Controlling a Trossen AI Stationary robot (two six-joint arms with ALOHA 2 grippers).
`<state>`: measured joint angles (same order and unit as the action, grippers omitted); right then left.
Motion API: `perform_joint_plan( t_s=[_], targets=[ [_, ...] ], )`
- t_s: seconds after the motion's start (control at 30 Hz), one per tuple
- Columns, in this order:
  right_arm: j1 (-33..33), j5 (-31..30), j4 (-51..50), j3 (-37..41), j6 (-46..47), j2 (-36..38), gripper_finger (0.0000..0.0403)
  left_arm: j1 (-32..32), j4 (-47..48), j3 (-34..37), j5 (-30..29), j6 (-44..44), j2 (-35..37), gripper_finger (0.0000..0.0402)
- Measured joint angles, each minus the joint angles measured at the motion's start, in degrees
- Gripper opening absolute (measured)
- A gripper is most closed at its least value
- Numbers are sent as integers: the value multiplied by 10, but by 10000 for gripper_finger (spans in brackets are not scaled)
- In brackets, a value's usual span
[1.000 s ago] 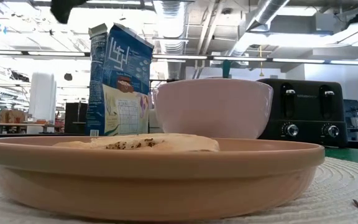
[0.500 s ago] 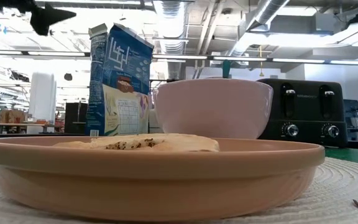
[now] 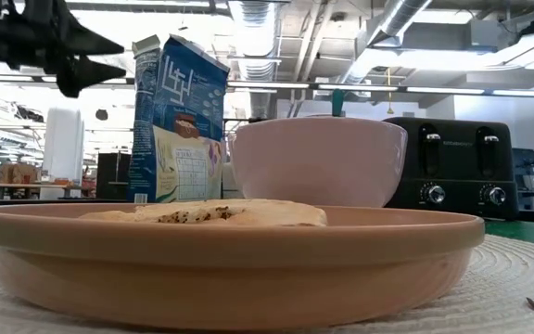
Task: Arrange a breakfast setting
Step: Put the apple from the bin into the orange plate
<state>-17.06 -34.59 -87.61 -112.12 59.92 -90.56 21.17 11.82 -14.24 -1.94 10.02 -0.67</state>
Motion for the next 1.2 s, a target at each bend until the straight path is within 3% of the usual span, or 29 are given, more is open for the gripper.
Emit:
perform_joint_plan(
  t_s=[0.47, 0.63, 0.87, 1.2],
  targets=[
    [0, 10, -24, 0, -5, 28, 199, 0, -22, 74, -18, 5, 1, 288],
    [-2, 23, -24, 0, -5, 59, 199, 0, -11, 87, -51, 8, 1, 288],
    [-2, 63, -24, 0, -57, 110, 199, 0, 36, 85, -124, 59, 0, 288],
    [-2, 110, -24, 0, -94, 162, 199, 0, 54, 83, -124, 20, 0, 288]
  ],
)
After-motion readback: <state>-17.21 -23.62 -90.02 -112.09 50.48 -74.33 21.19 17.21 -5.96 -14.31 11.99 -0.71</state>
